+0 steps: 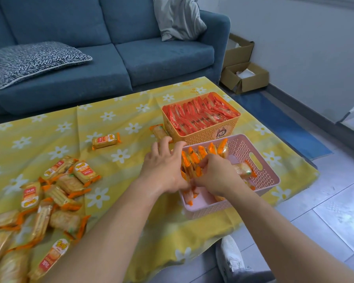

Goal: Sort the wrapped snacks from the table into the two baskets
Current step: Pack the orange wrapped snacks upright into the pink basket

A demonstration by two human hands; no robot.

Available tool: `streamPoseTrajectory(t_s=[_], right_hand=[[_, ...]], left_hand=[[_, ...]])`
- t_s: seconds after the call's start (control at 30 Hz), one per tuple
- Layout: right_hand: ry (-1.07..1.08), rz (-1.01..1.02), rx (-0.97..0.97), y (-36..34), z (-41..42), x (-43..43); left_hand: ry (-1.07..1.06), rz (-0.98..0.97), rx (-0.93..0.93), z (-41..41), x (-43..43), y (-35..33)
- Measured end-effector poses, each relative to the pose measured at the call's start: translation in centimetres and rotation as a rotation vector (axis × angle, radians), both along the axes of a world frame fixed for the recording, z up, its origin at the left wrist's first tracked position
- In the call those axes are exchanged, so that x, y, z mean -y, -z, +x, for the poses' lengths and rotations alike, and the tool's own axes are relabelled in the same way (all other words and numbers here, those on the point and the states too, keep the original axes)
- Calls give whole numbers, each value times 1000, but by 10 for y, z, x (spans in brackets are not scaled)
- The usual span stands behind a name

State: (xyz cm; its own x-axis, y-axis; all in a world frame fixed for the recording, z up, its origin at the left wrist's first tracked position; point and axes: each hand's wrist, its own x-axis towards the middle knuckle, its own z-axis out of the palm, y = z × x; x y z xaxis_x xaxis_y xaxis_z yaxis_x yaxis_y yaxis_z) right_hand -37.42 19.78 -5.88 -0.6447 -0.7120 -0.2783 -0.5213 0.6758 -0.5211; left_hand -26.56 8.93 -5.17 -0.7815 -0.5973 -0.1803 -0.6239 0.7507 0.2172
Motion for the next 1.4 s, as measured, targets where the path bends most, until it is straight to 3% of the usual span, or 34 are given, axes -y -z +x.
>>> streamPoseTrajectory(t_s=[0.17, 0.4, 0.47, 0.6, 0.77, 0.9, 1.1, 1.17, 1.4], right_hand=[[115, -107, 159, 1, -2, 1], [167, -208, 428, -11, -19, -6], [191, -220, 312, -13, -31, -14], [50, -15, -151, -5, -51, -31], [-157, 144, -221, 5, -53, -29], [-145, 166, -341, 7, -40, -20], [-130, 358, -575, 30, -14, -9], [-143, 388, -595, 30, -11, -7], [-119, 305, -358, 9, -19, -15]], left_hand=[[56, 68, 98, -3, -6, 3], [77, -83, 161, -18, -19, 12], [62, -97, 167, -21, -22, 14], [36, -156, 141, -24, -22, 21], [16, -154, 139, -26, -21, 27], [38, -101, 161, -25, -16, 28], [26, -108, 89, -25, -12, 31], [33, -114, 82, -25, -11, 30], [18, -125, 47, -23, -11, 32]])
